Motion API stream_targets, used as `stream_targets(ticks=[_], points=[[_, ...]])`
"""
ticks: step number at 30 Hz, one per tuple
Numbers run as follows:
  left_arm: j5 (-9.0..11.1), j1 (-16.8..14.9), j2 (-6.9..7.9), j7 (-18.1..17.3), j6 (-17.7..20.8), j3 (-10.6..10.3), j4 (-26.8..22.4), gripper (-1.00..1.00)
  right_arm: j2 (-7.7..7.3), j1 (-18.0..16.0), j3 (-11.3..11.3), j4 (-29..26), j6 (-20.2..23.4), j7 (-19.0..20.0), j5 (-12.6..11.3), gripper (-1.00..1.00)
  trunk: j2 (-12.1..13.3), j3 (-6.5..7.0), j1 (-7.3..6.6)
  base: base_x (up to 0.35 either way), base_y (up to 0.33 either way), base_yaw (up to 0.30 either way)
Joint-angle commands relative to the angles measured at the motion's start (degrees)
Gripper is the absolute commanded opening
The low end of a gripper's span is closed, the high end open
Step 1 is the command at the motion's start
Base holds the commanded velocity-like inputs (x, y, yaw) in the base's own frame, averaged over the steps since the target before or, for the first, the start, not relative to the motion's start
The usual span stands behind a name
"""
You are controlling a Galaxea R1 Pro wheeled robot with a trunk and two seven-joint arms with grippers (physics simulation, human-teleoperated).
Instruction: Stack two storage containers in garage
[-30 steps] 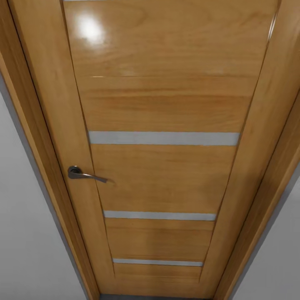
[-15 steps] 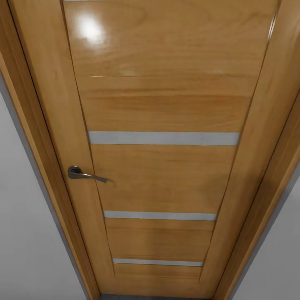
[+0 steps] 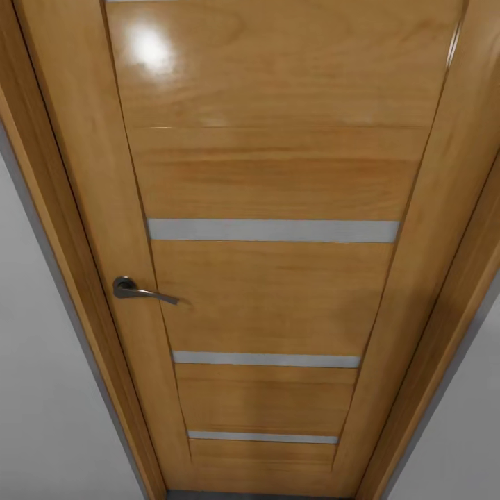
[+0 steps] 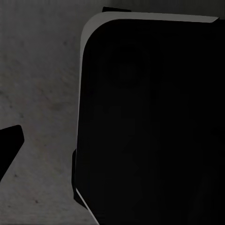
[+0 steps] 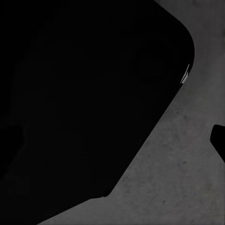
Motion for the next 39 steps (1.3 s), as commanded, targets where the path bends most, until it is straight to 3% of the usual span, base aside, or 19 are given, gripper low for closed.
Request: stream_targets(ticks=[1,39], points=[[0.6,-0.01,0.0,-0.02,-0.38,0.0,0.0,1.0,0.0,-0.01,0.08,0.01,-0.19,0.01,-0.03,1.0,-0.02,-0.04,0.0,0.0,0.0,0.0],[0.58,-0.01,-0.05,-0.02,-0.97,0.0,0.0,1.0,-0.06,-0.01,0.08,0.04,-0.37,0.01,0.5,1.0,-0.02,-0.04,0.0,0.0,0.0,0.0]])
